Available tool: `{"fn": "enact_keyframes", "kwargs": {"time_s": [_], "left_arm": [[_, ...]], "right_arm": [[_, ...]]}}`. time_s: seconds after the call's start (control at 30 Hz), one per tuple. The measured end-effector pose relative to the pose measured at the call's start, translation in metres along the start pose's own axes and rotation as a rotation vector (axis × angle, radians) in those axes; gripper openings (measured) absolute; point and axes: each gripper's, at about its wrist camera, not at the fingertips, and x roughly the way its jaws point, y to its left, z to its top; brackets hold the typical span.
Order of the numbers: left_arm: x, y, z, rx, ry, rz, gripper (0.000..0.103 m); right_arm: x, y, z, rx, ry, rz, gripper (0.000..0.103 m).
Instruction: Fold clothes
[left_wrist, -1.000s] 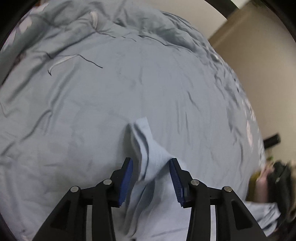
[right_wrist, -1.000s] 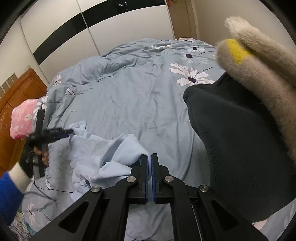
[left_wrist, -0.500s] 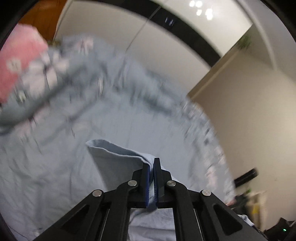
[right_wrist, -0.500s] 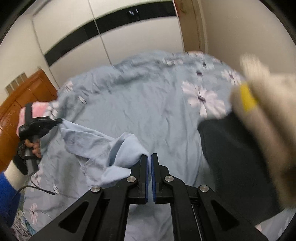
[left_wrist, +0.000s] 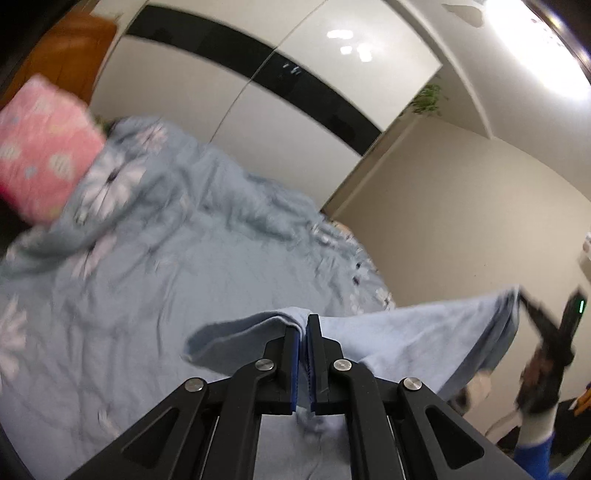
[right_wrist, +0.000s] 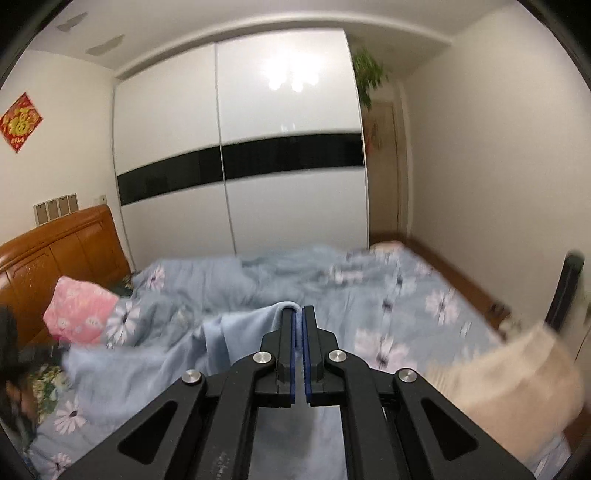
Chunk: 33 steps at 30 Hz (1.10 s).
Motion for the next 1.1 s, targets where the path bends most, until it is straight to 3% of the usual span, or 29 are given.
{"fn": "enact_keyframes", "kwargs": {"time_s": [0.13,0.3,0.4,0.47,0.63,0.83,0.93,1.1], "left_arm": [[0.002,0.066,-0.062,-0.143,0.074,0.088,0.004],[-0.009,0.163,-0.150,-0.401,0.145,0.239,0.004],[-0.029,0.200,-0.184,-0.505,0.144,0.297,0.004],[-0.039,0.213,-0.190,-0.532,0.124,0.320,0.004],[-0.062,0.246,-0.205,-0.599,0.074,0.377,0.004],[-0.059,0.274,-0.217,-0.615,0.110,0.426,0.005],[-0.055,0.274,-0.215,-0.568,0.140,0.449,0.006],[-0.056,0.266,-0.204,-0.495,0.203,0.453,0.009]], "right_arm": [[0.054,0.047,0.009,-0.076,0.083,0.073,0.003],[0.147,0.133,-0.062,-0.160,0.312,0.202,0.003],[0.195,0.185,-0.113,-0.176,0.453,0.289,0.003],[0.219,0.217,-0.135,-0.175,0.521,0.349,0.003],[0.252,0.299,-0.144,-0.241,0.553,0.474,0.003],[0.285,0.399,-0.179,-0.353,0.627,0.579,0.003],[0.302,0.419,-0.222,-0.365,0.724,0.587,0.003],[0.309,0.422,-0.232,-0.392,0.760,0.618,0.004]]}}
